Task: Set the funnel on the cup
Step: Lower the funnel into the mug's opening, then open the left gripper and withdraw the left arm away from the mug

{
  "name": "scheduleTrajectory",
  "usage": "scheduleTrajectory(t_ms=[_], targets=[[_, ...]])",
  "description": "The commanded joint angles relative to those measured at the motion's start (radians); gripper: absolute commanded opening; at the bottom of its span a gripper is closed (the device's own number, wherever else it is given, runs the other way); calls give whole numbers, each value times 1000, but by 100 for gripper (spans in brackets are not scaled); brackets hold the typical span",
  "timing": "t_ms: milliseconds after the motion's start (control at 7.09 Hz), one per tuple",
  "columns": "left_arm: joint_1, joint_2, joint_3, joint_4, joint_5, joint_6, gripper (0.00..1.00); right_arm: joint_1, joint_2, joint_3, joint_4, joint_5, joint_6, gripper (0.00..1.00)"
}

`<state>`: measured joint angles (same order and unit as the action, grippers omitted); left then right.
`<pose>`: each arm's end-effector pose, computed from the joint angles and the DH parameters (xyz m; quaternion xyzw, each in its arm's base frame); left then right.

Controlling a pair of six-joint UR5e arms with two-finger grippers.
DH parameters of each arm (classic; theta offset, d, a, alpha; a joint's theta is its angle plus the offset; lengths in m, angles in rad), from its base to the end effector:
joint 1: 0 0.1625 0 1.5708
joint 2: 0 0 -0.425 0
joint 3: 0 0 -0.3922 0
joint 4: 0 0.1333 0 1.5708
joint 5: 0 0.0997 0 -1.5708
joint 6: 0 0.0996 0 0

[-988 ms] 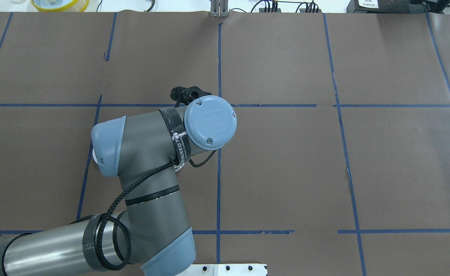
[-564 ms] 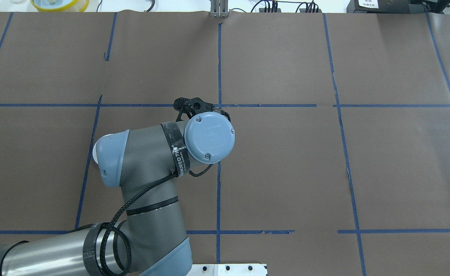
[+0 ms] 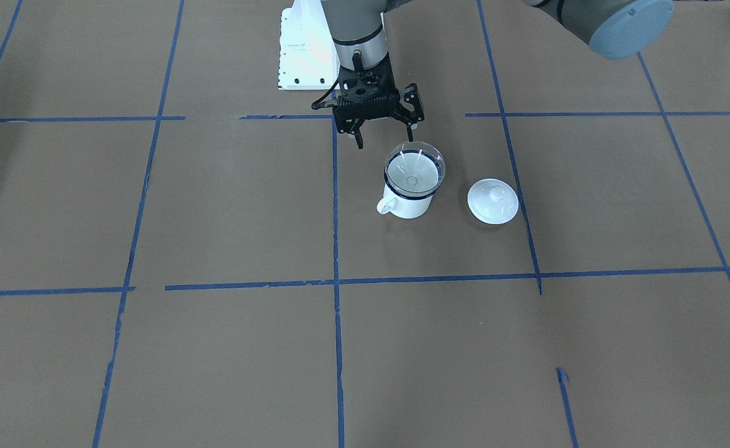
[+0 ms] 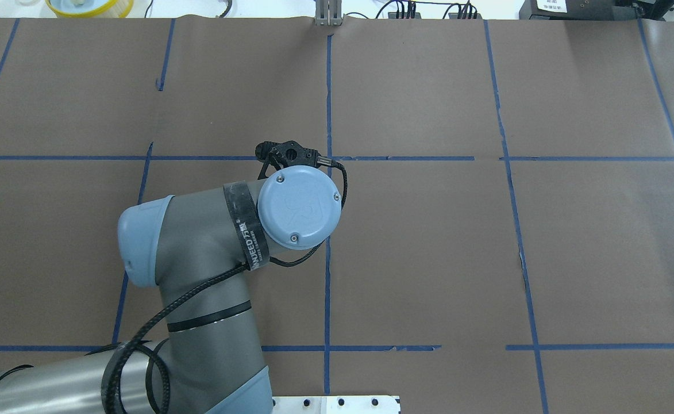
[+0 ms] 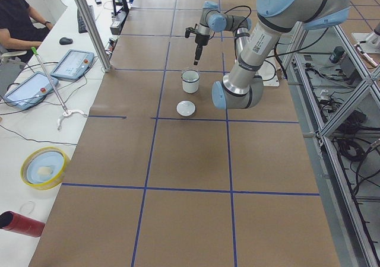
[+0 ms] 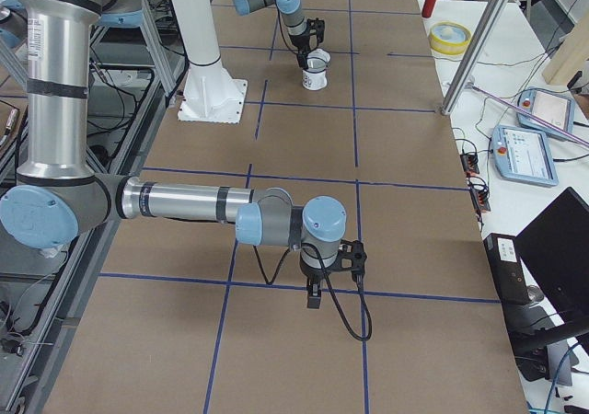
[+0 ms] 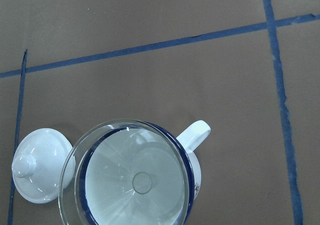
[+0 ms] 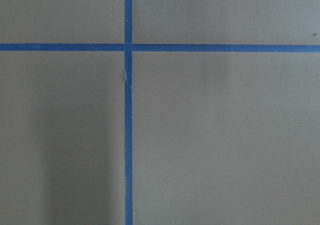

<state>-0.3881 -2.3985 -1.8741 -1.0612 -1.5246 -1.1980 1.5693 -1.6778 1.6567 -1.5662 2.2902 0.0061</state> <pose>0.5207 -0.3619 0.1180 0.1339 0.2756 -0.0143 0.9518 0.0670 -0.4453 0.6699 -0.0091 -0.3519 0.0051 0.9360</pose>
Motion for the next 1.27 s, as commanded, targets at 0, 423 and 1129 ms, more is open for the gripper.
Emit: scheduleTrajectory(t_ms=[0, 423, 1129], targets=[[-12, 51, -68, -121, -2, 0, 100, 0, 1, 0, 0, 0, 0, 100], [-243, 131, -89, -331, -169, 56, 100, 0, 0, 0, 0, 0, 0, 100], [-774, 381, 64, -483, -630, 771, 100, 0, 0, 0, 0, 0, 0, 100]])
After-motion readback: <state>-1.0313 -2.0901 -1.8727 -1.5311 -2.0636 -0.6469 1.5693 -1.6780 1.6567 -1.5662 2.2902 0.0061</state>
